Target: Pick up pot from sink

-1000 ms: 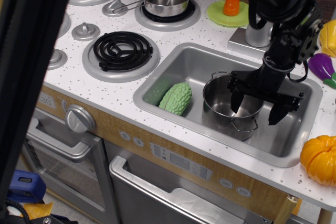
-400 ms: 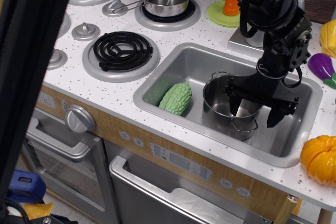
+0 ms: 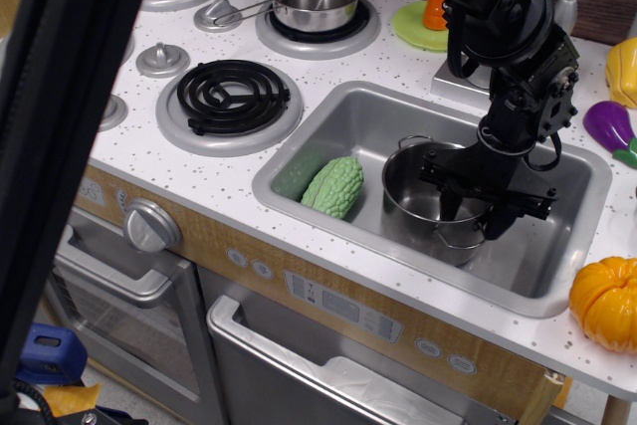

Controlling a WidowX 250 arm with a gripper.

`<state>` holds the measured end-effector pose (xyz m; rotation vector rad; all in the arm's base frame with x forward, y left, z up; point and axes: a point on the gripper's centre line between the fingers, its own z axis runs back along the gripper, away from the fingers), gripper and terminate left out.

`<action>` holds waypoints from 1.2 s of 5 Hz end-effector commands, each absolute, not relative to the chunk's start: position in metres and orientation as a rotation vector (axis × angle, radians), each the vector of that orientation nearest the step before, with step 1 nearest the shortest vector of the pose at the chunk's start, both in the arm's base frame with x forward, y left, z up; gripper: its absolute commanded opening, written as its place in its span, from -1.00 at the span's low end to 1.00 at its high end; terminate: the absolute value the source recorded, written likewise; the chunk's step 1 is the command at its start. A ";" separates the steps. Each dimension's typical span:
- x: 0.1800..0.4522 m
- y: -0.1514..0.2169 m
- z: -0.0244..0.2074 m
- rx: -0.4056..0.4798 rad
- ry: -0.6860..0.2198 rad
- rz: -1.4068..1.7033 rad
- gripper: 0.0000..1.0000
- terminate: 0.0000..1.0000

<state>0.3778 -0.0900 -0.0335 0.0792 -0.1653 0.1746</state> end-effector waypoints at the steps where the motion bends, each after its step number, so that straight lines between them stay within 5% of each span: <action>1: 0.387 -0.093 -0.007 0.086 -0.212 0.180 -1.00 -1.00; 4: 0.388 -0.095 0.049 0.149 -0.240 0.119 -1.00 -1.00; 6: 0.392 -0.094 0.070 0.096 -0.244 0.127 -1.00 -1.00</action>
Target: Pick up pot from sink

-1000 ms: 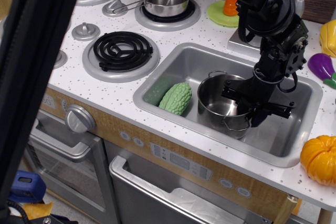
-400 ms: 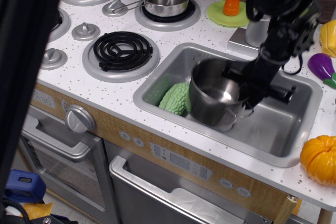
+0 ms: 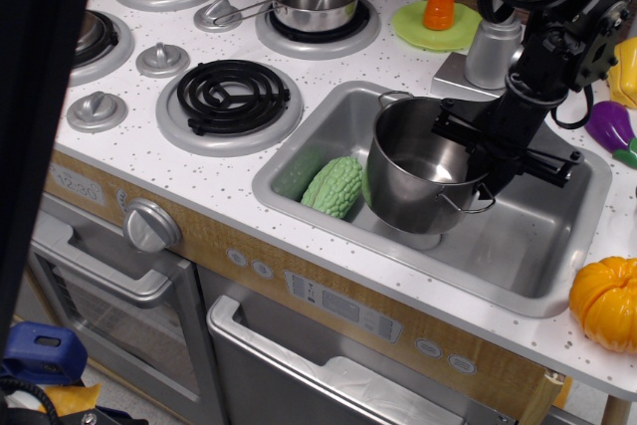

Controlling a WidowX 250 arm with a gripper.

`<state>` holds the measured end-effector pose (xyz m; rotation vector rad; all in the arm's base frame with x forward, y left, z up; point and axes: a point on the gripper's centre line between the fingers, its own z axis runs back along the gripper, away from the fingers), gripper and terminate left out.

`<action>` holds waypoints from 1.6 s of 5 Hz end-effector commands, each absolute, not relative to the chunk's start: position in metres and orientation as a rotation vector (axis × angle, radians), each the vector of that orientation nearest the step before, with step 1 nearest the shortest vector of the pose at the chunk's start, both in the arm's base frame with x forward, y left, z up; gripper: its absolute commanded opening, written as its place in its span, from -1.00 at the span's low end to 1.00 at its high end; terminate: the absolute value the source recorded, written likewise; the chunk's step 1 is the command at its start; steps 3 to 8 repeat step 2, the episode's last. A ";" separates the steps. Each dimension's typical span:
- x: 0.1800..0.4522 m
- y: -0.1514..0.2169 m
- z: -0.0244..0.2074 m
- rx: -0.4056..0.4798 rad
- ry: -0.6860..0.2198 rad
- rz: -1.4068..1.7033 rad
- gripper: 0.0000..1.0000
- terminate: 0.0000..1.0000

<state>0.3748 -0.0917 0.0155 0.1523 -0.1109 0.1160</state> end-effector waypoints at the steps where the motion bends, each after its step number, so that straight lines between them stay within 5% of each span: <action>1: 0.392 -0.099 0.083 0.080 -0.242 0.146 -1.00 -1.00; 2: 0.392 -0.102 0.085 0.086 -0.273 0.141 -1.00 1.00; 8: 0.392 -0.102 0.085 0.086 -0.273 0.141 -1.00 1.00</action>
